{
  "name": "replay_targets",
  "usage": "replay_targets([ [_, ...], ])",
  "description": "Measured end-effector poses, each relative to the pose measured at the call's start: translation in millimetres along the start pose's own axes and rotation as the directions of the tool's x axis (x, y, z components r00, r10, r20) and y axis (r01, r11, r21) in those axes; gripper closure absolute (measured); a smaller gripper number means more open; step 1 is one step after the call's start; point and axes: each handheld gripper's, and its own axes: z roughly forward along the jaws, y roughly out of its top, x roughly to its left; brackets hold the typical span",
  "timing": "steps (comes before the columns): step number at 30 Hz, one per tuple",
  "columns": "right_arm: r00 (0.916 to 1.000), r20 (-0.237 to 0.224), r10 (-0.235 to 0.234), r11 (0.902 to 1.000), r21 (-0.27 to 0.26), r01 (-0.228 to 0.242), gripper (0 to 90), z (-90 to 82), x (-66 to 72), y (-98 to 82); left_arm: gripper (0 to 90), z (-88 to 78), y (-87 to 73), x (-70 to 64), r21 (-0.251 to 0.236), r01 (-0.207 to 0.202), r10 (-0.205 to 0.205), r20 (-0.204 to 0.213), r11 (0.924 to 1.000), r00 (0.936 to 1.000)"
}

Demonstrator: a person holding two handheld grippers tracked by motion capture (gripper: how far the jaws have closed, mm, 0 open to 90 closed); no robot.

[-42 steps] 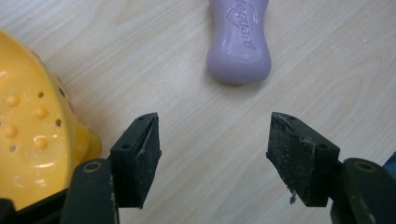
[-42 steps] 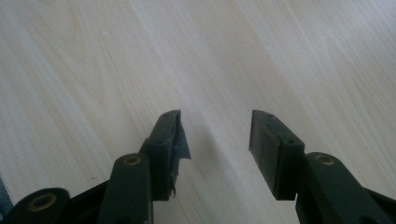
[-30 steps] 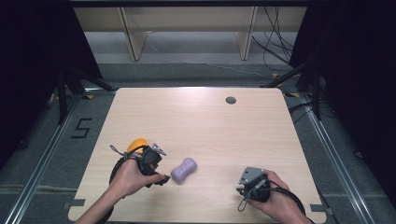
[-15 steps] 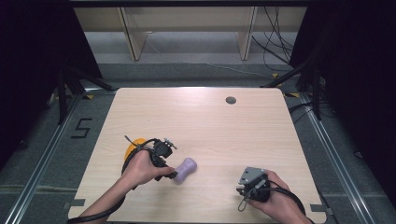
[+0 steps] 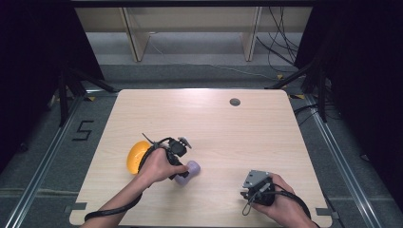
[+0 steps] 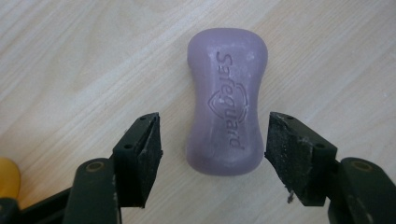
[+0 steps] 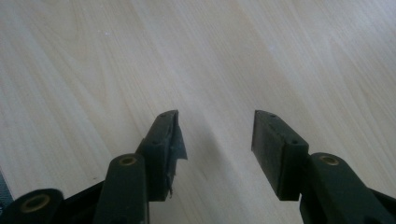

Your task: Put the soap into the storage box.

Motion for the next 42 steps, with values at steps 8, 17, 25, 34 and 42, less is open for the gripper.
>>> replay_targets([
  [8,1.0000,-0.002,0.000,1.0000,-0.002,0.000,51.2,0.2,-0.1,-0.3,35.1,15.5,11.0,-3.4,0.045,-0.014,0.014,-0.008,0.9989,0.9999],
  [17,0.9998,0.018,0.006,0.9994,-0.034,-0.005,50.9,3.7,2.0,-1.4,35.2,23.9,14.8,-5.9,0.063,0.028,-0.028,0.002,0.9976,0.9996],
  [25,0.9999,0.015,0.006,0.9994,-0.034,-0.005,50.8,3.8,2.1,-1.3,35.7,31.4,18.0,-7.2,0.096,0.019,-0.019,-0.002,0.9952,0.9998],
  [34,0.9992,0.031,-0.025,0.9994,-0.023,0.026,50.7,3.6,-0.1,-1.7,38.6,39.3,19.6,-8.3,0.105,0.008,-0.007,-0.010,0.9945,0.9999],
  [42,0.9993,0.028,-0.026,0.9991,-0.034,0.027,50.3,3.7,0.2,-1.4,41.2,42.7,20.6,-8.5,0.113,0.008,-0.006,-0.014,0.9936,0.9999],
])
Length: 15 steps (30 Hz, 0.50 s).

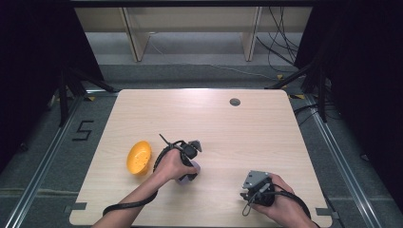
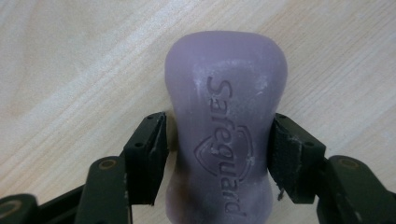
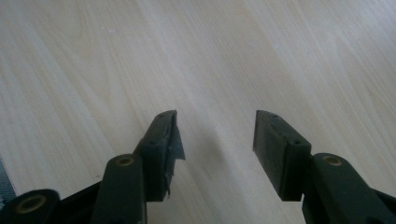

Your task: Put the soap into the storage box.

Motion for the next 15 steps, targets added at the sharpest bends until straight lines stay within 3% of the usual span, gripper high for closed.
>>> replay_targets([
  [2,0.9996,-0.018,0.023,0.9997,0.004,-0.023,50.2,0.7,1.1,-0.4,43.0,-0.2,0.1,-0.2,0.001,-0.003,0.003,0.002,1.0000,1.0000],
  [5,0.9999,-0.007,0.009,1.0000,0.004,-0.009,50.2,0.3,0.8,0.0,48.3,-0.8,0.3,-1.6,-0.001,-0.009,0.009,0.006,1.0000,0.9999],
  [15,0.9998,-0.013,0.014,0.9999,0.006,-0.013,49.9,0.9,1.3,-0.3,49.2,-1.2,-2.2,-1.4,-0.016,0.009,-0.009,0.005,0.9998,0.9999],
])
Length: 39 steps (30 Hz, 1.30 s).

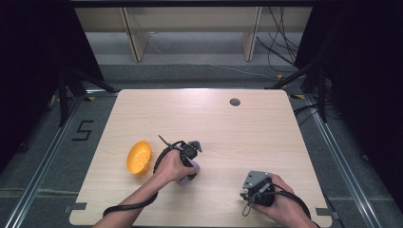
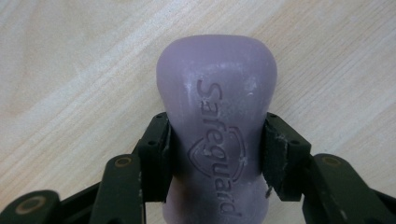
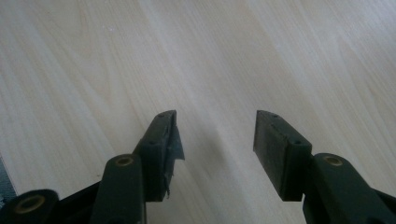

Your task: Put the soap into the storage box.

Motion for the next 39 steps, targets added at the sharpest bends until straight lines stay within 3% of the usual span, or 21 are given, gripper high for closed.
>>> replay_targets([
  [5,0.9999,0.017,0.001,1.0000,-0.006,-0.001,49.7,0.7,0.8,-0.1,49.2,-2.0,-1.3,0.0,0.012,-0.008,0.009,-0.004,0.9999,1.0000],
  [9,1.0000,0.000,0.000,1.0000,0.000,0.000,49.7,0.1,0.0,0.0,49.3,-4.8,-2.4,-0.1,0.014,-0.022,0.022,-0.003,0.9996,0.9997],
  [18,0.9998,0.011,-0.013,0.9999,-0.009,0.013,49.6,-0.8,-1.2,0.3,49.3,-12.0,-5.7,0.8,-0.026,0.002,-0.002,0.005,0.9997,1.0000],
  [19,0.9998,-0.017,-0.002,0.9998,0.017,0.002,49.6,-3.0,-1.5,1.1,49.2,-12.6,-6.5,1.3,-0.029,-0.002,0.002,0.002,0.9996,1.0000],
  [21,0.9998,-0.018,0.000,0.9997,0.025,0.000,49.7,-4.0,-1.8,1.5,49.3,-14.1,-6.6,1.5,-0.026,0.001,0.000,0.007,0.9997,1.0000],
  [22,0.9999,0.009,0.009,0.9998,-0.017,-0.009,49.6,-0.4,0.1,0.4,49.3,-15.0,-7.3,2.0,-0.025,-0.005,0.005,0.006,0.9997,1.0000],
  [39,0.9999,0.005,0.014,0.9999,-0.010,-0.013,49.4,-1.1,0.6,0.8,49.2,-26.0,-15.5,6.2,-0.058,0.018,-0.018,0.009,0.9981,0.9998],
])
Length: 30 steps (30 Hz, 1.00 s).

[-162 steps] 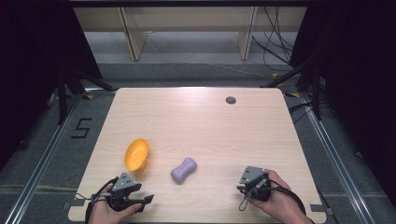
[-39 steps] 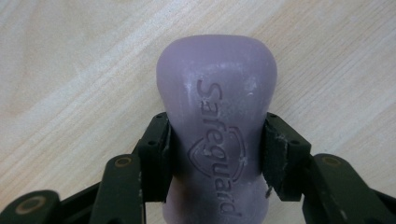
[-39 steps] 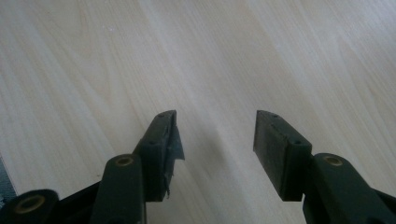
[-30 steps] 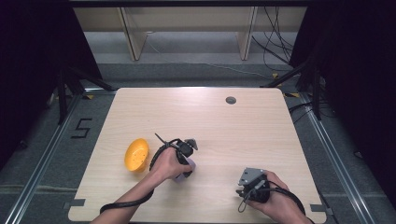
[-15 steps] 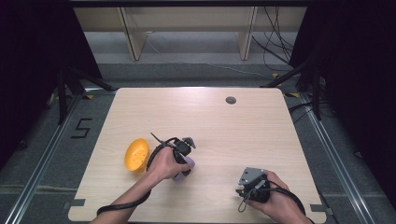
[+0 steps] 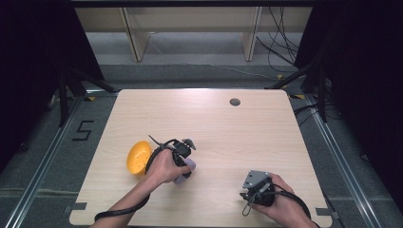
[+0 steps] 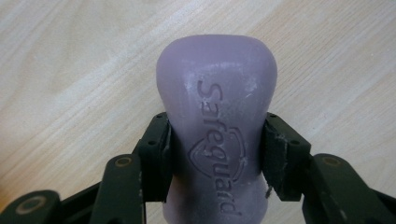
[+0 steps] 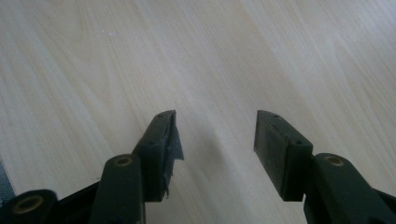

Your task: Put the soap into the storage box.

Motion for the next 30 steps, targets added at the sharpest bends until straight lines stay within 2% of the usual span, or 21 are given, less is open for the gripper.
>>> replay_targets([
  [2,1.0000,0.000,0.000,1.0000,0.000,0.000,49.3,0.1,0.0,0.0,49.2,-1.2,-0.2,0.1,-0.001,0.000,0.000,-0.002,1.0000,1.0000],
  [3,1.0000,0.000,0.000,1.0000,0.000,0.000,49.3,0.0,0.0,0.0,49.2,-2.7,0.1,2.2,-0.005,-0.033,0.033,-0.011,0.9994,0.9994],
  [4,1.0000,-0.001,-0.001,1.0000,0.000,0.001,49.3,0.0,0.0,0.1,49.3,-3.0,-0.8,-0.1,-0.007,0.003,-0.003,-0.002,1.0000,1.0000],
  [10,1.0000,0.002,-0.001,1.0000,-0.001,0.001,49.1,0.1,-0.1,0.0,49.2,-4.5,-1.5,0.7,-0.018,0.013,-0.013,0.007,0.9997,0.9999],
  [12,1.0000,-0.001,-0.002,1.0000,-0.001,0.002,49.0,-0.1,0.0,0.1,49.2,-5.1,-2.1,2.0,-0.015,0.005,-0.005,-0.002,0.9999,1.0000],
  [15,1.0000,0.001,0.000,1.0000,-0.001,0.000,48.9,0.1,0.0,0.0,49.2,-5.6,-2.5,2.4,-0.017,0.013,-0.013,-0.001,0.9998,0.9999],
  [16,1.0000,0.000,0.000,1.0000,-0.001,0.000,48.9,0.0,-0.1,0.1,49.2,-6.9,-2.6,5.1,-0.016,-0.025,0.025,-0.012,0.9996,0.9996],
  [17,1.0000,0.000,0.000,1.0000,-0.001,0.000,48.9,0.0,-0.1,0.1,49.3,-6.9,-2.6,5.1,-0.016,-0.025,0.025,-0.012,0.9996,0.9996],
  [18,1.0000,-0.006,0.000,1.0000,0.001,0.000,48.9,-0.1,0.3,0.1,49.3,-7.8,-3.5,3.5,-0.017,0.011,-0.011,-0.001,0.9998,0.9999],
  [19,1.0000,-0.006,0.000,1.0000,0.001,0.000,48.9,-0.1,0.3,0.1,49.2,-7.8,-3.5,3.5,-0.017,0.011,-0.011,-0.001,0.9998,0.9999],
  [20,1.0000,-0.002,0.000,1.0000,0.000,0.000,48.8,0.1,0.1,0.2,49.2,-9.1,-3.5,5.7,-0.025,-0.015,0.014,-0.010,0.9996,0.9998],
  [21,1.0000,-0.002,-0.002,1.0000,0.000,0.002,48.8,0.1,-0.1,0.1,49.2,-9.6,-4.1,3.9,-0.026,0.018,-0.018,-0.004,0.9995,0.9998],
  [23,0.9999,-0.002,-0.012,0.9999,0.000,0.012,48.8,-0.1,-0.5,0.2,49.2,-10.4,-4.3,4.8,-0.023,0.011,-0.011,-0.004,0.9997,0.9999],
  [24,0.9998,0.000,-0.018,0.9998,0.000,0.018,48.8,-0.2,-0.9,0.3,49.2,-10.5,-4.1,7.1,-0.034,-0.015,0.015,-0.011,0.9993,0.9998],
  [25,0.9998,0.002,-0.017,0.9998,-0.003,0.017,48.7,-0.1,-0.9,0.3,49.3,-10.8,-4.8,5.1,-0.030,0.019,-0.019,-0.003,0.9994,0.9998],
  [27,1.0000,0.002,-0.002,1.0000,-0.003,0.002,48.7,0.2,-0.2,0.2,49.2,-11.2,-5.3,5.3,-0.036,0.025,-0.025,-0.002,0.9990,0.9997],
  [28,0.9999,0.008,-0.015,0.9999,-0.006,0.015,48.7,-0.1,-1.1,0.4,49.2,-11.8,-5.6,5.6,-0.035,0.024,-0.024,-0.003,0.9991,0.9997],
  [29,0.9999,0.008,-0.015,0.9999,-0.007,0.015,48.7,-0.1,-1.2,0.4,49.3,-12.5,-5.5,8.0,-0.039,-0.005,0.005,-0.010,0.9992,0.9999],
  [30,0.9999,0.010,-0.014,0.9999,-0.008,0.014,48.7,-0.1,-1.1,0.4,49.2,-13.0,-5.5,8.9,-0.039,-0.015,0.014,-0.014,0.9991,0.9998],
])
